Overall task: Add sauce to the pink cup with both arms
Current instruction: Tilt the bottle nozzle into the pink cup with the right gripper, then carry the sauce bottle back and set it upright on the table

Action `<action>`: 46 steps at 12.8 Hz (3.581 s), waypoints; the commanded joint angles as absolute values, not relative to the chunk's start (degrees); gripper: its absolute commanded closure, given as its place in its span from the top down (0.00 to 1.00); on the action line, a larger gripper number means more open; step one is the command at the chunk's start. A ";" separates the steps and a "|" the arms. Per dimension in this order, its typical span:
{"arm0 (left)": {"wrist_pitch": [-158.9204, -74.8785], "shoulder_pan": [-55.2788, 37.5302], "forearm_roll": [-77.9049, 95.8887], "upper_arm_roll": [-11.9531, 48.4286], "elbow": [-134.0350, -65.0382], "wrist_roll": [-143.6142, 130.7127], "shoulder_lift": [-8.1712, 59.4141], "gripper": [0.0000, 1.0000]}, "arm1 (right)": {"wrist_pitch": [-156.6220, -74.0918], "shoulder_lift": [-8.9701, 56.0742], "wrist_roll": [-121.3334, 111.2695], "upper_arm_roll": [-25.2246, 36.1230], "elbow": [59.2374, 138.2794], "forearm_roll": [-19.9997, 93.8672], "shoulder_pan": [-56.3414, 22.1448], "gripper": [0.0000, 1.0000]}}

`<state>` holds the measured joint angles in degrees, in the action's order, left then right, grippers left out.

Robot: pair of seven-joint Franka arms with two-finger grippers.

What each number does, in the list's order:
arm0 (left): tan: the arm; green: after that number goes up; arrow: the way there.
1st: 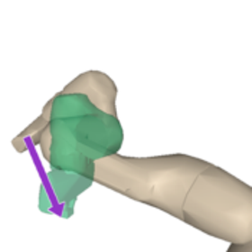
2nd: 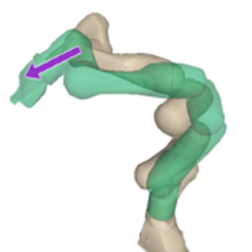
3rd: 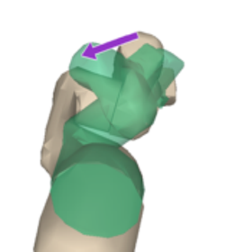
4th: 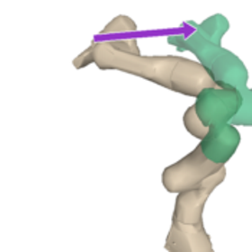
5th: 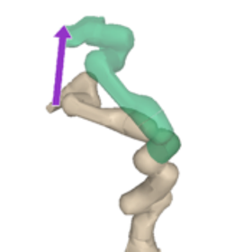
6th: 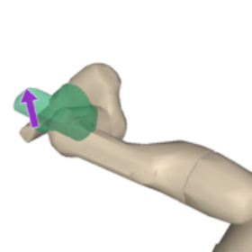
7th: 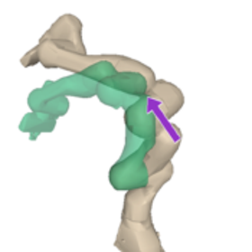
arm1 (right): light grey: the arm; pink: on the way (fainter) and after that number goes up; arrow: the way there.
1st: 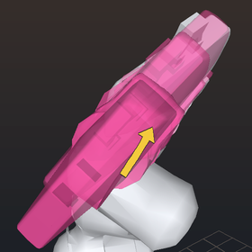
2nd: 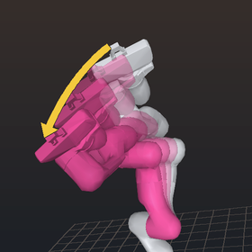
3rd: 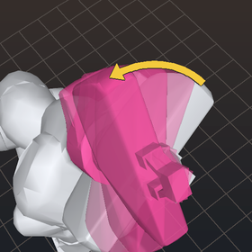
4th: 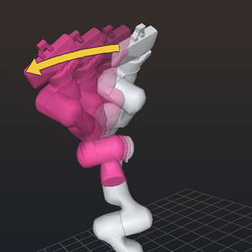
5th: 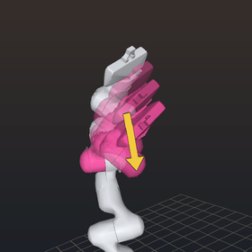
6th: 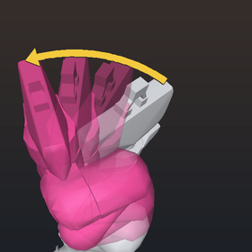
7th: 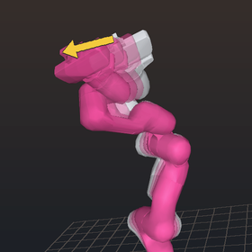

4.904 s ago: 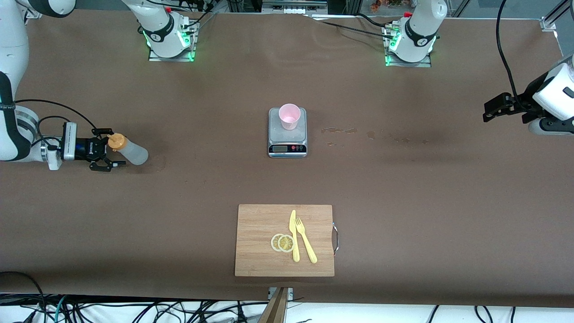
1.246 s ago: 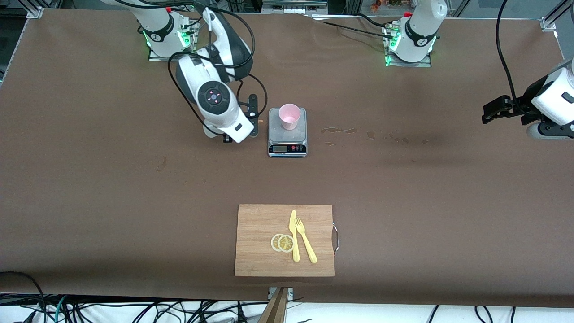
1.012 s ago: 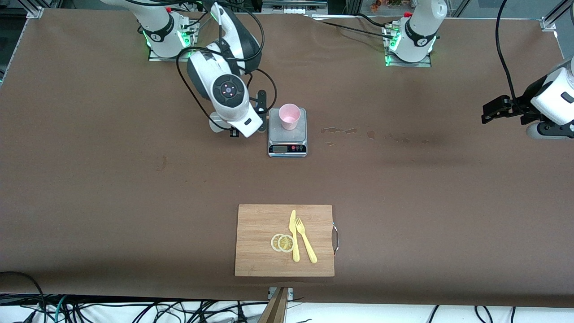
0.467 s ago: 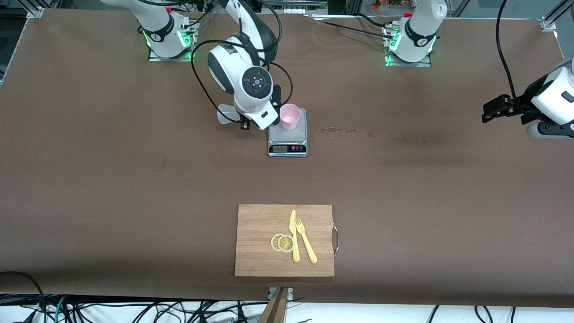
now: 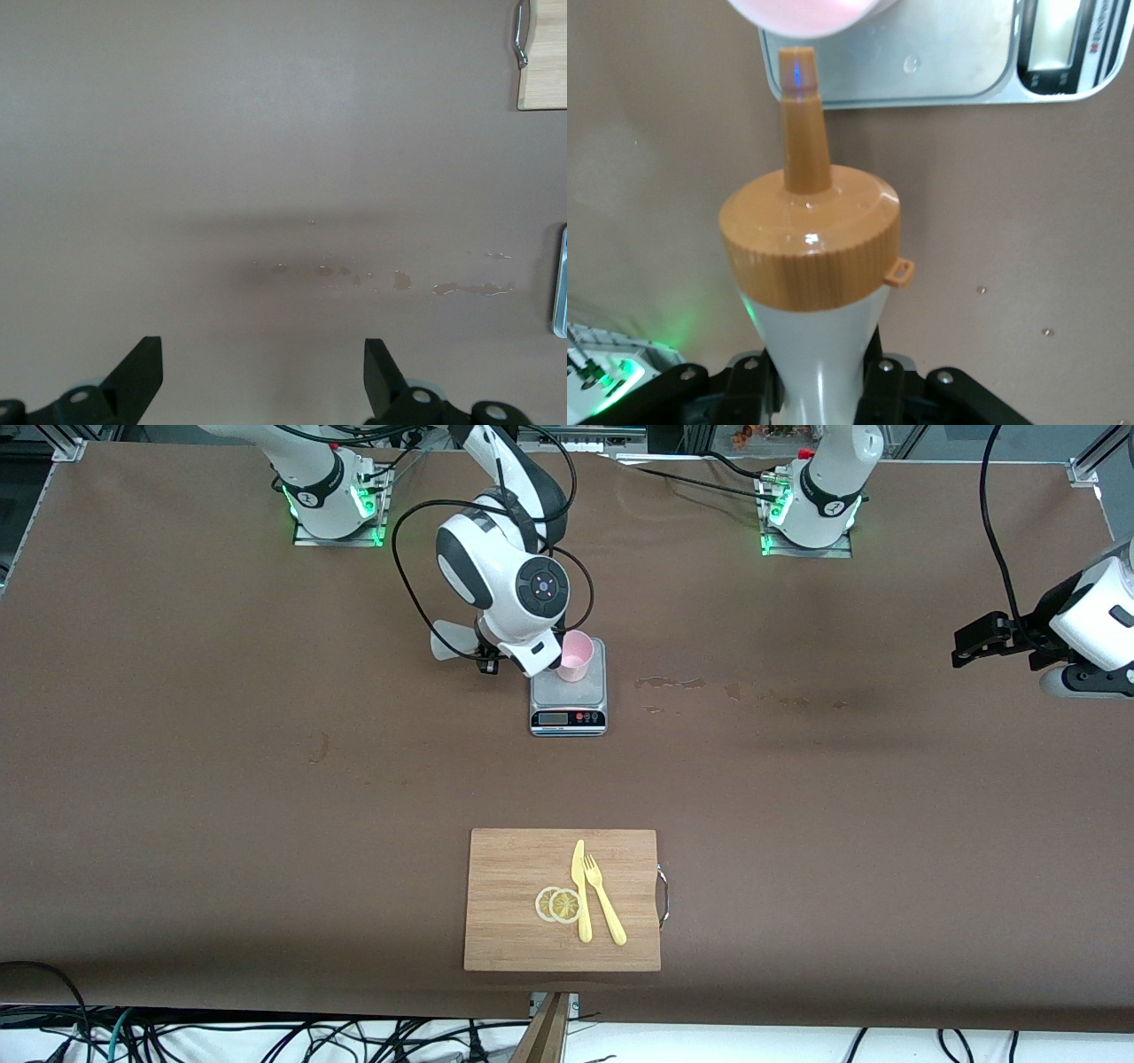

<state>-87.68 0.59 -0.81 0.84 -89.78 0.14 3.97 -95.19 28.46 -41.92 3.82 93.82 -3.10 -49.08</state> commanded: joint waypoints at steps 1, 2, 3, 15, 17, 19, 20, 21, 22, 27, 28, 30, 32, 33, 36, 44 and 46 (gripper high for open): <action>-86.40 0.70 -0.88 1.14 -88.59 -0.35 3.96 1.00 | -90.80 29.79 -38.76 2.72 90.27 -5.01 -49.22 0.29; -86.40 0.70 -0.88 1.14 -88.59 -0.35 3.96 1.00 | -90.70 29.97 -38.67 2.72 90.18 -5.01 -49.22 0.29; -86.40 0.70 -0.88 1.14 -88.59 -0.26 4.04 1.00 | -90.62 30.23 -38.50 2.64 89.91 -5.01 -49.31 0.29; -86.40 0.70 -0.88 1.06 -88.59 -0.26 4.04 1.00 | -86.57 34.54 -36.56 2.64 83.50 -5.18 -50.01 0.29; -86.40 0.70 -0.88 1.05 -88.59 -0.26 4.04 1.00 | -86.57 34.45 -36.56 2.64 83.50 -5.10 -49.92 0.30; -86.40 0.70 -0.88 1.14 -88.59 -0.26 4.04 1.00 | -86.66 34.45 -36.74 2.72 83.50 -5.01 -49.75 0.32; -86.40 0.70 -0.79 1.06 -88.59 -0.26 4.04 1.00 | -86.66 34.37 -37.17 2.81 83.41 -5.01 -49.57 0.32; -86.40 0.70 -0.88 1.14 -88.59 -0.26 4.04 1.00 | -86.66 34.10 -37.53 3.16 83.41 -4.57 -49.14 0.32; -86.40 0.70 -0.88 1.14 -88.59 -0.26 4.04 1.00 | -86.57 33.58 -38.83 3.25 83.41 -4.05 -47.74 0.32; -86.40 0.70 -0.88 1.14 -88.59 -0.35 4.04 1.00 | -86.40 26.65 -48.14 6.76 84.28 2.62 -41.07 0.32; -86.40 0.70 -0.79 1.14 -88.59 -0.35 4.04 1.00 | -85.79 24.46 -50.95 6.85 85.16 4.55 -37.91 0.32; -86.40 0.70 -0.79 1.14 -88.59 -0.35 4.04 1.00 | -85.69 21.02 -58.23 6.86 87.26 9.03 -30.01 0.32; -86.40 0.70 -0.88 1.06 -88.59 -0.35 4.04 1.00 | -85.61 19.52 -66.75 6.77 88.24 14.30 -21.84 0.33; -86.40 0.70 -0.79 1.14 -88.59 -0.35 4.04 1.00 | -85.69 19.42 -71.23 6.77 88.42 16.68 -18.23 0.33; -86.40 0.62 -0.88 1.14 -88.59 -0.35 4.04 1.00 | -86.57 18.99 -85.03 6.77 90.87 23.97 -9.00 0.33; -86.40 0.62 -0.79 1.14 -88.59 -0.35 4.04 1.00 | -86.49 22.93 -121.24 6.86 97.73 41.20 9.21 0.33; -86.40 0.62 -0.79 1.06 -88.59 -0.35 4.04 1.00 | -86.40 25.91 -128.02 7.56 98.17 44.37 11.16 0.33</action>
<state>-87.56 0.60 -0.81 0.97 -89.74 0.14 3.97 -86.55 24.33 -122.51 8.03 97.53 40.87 9.15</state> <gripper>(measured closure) 0.000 0.670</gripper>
